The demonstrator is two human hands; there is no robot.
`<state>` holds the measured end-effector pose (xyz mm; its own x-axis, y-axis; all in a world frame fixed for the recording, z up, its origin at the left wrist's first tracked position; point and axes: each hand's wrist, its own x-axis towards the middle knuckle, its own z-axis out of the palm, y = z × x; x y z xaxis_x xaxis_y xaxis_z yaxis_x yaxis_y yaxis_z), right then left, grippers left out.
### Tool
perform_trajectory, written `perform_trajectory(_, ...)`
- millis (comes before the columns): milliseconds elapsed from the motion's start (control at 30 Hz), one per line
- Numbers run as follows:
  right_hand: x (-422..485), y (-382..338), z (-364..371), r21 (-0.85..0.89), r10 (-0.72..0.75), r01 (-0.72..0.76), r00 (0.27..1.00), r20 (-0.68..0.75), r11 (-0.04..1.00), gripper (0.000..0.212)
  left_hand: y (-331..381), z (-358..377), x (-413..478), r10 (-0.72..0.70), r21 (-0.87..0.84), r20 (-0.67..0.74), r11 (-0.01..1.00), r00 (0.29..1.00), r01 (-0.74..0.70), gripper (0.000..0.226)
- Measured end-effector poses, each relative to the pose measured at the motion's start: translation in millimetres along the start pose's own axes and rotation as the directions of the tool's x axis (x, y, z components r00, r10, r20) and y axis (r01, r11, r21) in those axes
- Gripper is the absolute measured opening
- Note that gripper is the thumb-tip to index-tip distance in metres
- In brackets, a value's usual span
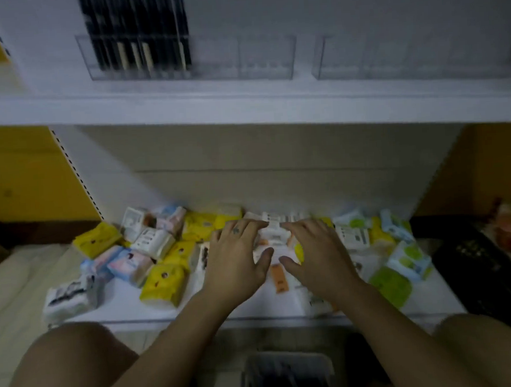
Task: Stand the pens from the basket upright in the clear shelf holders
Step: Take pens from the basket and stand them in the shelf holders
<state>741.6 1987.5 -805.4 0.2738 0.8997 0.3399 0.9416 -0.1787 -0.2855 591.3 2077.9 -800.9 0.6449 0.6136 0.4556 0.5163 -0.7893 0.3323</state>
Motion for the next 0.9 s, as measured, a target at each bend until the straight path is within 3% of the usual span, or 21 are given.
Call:
perform_trajectory(200,-37.1,33.5,73.8,-0.046,0.191,-0.187,0.921,0.34,0.981,0.06,-18.5,86.4,-39.9,-0.172,-0.015,0.307,0.983,0.936,0.185,0.049)
perform_trajectory(333,-81.7,48.9,121.1,-0.024,0.313,-0.358,0.778,0.545,0.933,0.052,-32.4,135.2,-86.9,-0.334,-0.05,0.483,0.912,0.81,0.406,0.047)
perform_trajectory(400,-111.8,53.4,141.5,-0.04,0.354,-0.427,0.69,0.631,0.903,0.045,-40.1,155.3,-122.3,-0.409,-0.033,0.603,0.845,0.685,0.533,0.041)
perform_trajectory(500,-142.9,59.1,164.7,-0.061,0.382,-0.546,0.496,0.78,0.836,0.04,-48.7,183.6,-166.1,-0.463,0.08,0.785,0.735,0.412,0.674,0.048)
perform_trajectory(533,-147.3,61.9,170.6,-0.072,0.376,-0.564,0.446,0.812,0.823,0.04,-50.6,192.1,-173.1,-0.457,0.091,0.809,0.719,0.37,0.689,0.049)
perform_trajectory(767,-154.9,75.6,208.5,-0.089,0.332,-0.533,0.38,0.863,0.841,0.034,-49.9,232.2,-170.6,-0.392,0.066,0.85,0.741,0.351,0.668,0.039)
perform_trajectory(900,-172.1,74.1,235.7,-0.145,0.324,-0.56,0.236,0.916,0.816,0.019,-44.7,249.5,-195.6,-0.331,0.09,0.909,0.747,0.252,0.659,0.034)
